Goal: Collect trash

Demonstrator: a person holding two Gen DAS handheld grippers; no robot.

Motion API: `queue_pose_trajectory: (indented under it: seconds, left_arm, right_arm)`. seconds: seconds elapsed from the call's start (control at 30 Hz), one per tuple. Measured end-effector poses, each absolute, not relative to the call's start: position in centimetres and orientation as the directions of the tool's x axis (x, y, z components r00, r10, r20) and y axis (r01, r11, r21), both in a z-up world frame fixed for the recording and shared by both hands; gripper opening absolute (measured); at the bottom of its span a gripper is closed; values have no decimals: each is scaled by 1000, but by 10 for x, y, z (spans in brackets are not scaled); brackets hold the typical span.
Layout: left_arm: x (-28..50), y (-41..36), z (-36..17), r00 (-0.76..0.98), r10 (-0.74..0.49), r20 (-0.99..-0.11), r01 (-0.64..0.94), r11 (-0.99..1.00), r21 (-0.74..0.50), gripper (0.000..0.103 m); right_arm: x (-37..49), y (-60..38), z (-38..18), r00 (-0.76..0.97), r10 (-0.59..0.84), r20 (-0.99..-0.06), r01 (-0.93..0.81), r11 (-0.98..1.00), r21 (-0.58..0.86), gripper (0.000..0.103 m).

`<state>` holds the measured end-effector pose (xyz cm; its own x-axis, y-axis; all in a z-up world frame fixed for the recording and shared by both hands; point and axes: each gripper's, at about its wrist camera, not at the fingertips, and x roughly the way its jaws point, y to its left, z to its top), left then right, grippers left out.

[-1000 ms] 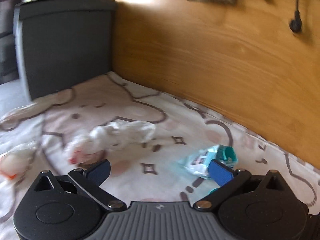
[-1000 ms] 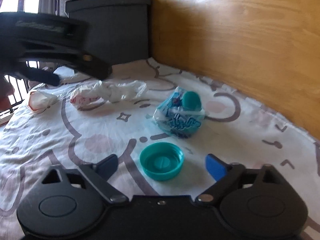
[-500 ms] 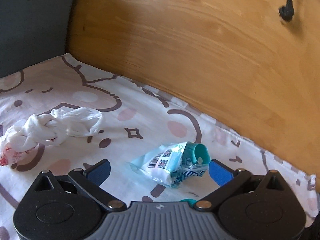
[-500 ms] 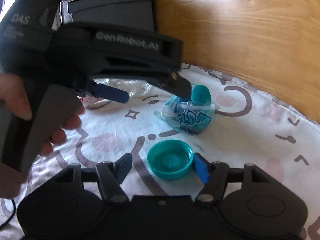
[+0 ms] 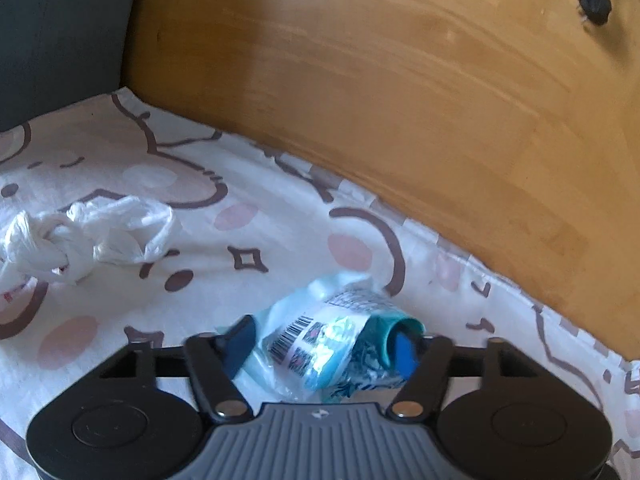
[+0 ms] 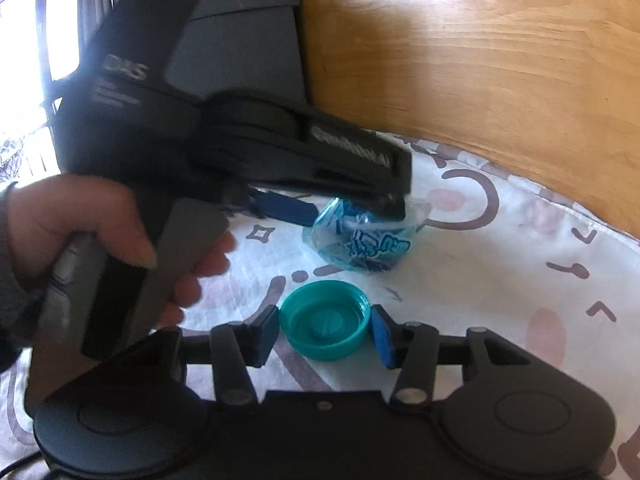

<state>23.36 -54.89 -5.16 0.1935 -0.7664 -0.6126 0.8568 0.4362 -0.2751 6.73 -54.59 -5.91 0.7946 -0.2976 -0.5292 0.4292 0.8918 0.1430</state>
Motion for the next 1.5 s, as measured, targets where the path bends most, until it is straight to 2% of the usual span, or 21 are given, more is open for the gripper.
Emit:
queue_pose_trajectory:
  seconds: [0.17,0.4,0.43,0.5,0.53,0.67,0.8,0.83,0.87,0.93,1.0,1.27,1.5]
  left_arm:
    - [232,-543,-51,194,-769,-610,865,427,-262,56]
    - [233,-519,-37,225,-764,-604,865,442,-237,57]
    - [232,-516,-36,224,-757,-613,866,444,-231,60]
    - [231,-507,-34,234,-747,-622,864,454,-220,75]
    - [231,-502,-34,237,-746,-623,861,458,-221,86]
    - [231,-487,-35,228,-733,-641,852,469,-232,89]
    - [228,-479,-35,231,-733,-640,850,471,-234,82]
    - [228,-479,-36,226,-735,-640,846,474,-245,75]
    - [228,-478,-37,224,-734,-641,842,477,-253,63]
    - [226,-479,-39,217,-733,-645,842,474,-256,51]
    - [223,-479,-39,216,-742,-635,846,466,-258,45]
    - [214,-473,-33,267,-745,-611,843,488,-226,38]
    - [209,-445,-24,315,-735,-600,817,532,-222,37]
  right_arm:
    - [65,-546,-59,800,-295,-523,425,893,146,50]
    - [65,-548,-60,806,-283,-519,409,901,145,50]
    - [65,-548,-60,806,-282,-520,409,901,147,50]
    - [64,-549,-61,806,-281,-520,411,899,150,50]
    - [64,-548,-60,806,-281,-520,411,899,150,50]
    - [62,-547,-59,804,-276,-527,406,902,146,50]
    - [61,-545,-58,801,-277,-531,410,900,148,50]
    - [60,-544,-58,801,-278,-530,409,901,146,50]
    - [60,-543,-58,801,-277,-530,407,902,143,50]
    - [58,-541,-58,802,-276,-530,404,904,140,50]
    - [58,-540,-58,802,-275,-530,403,904,140,50]
    - [55,-539,-57,800,-278,-531,407,903,140,50]
    - [53,-536,-53,796,-278,-537,412,900,145,50]
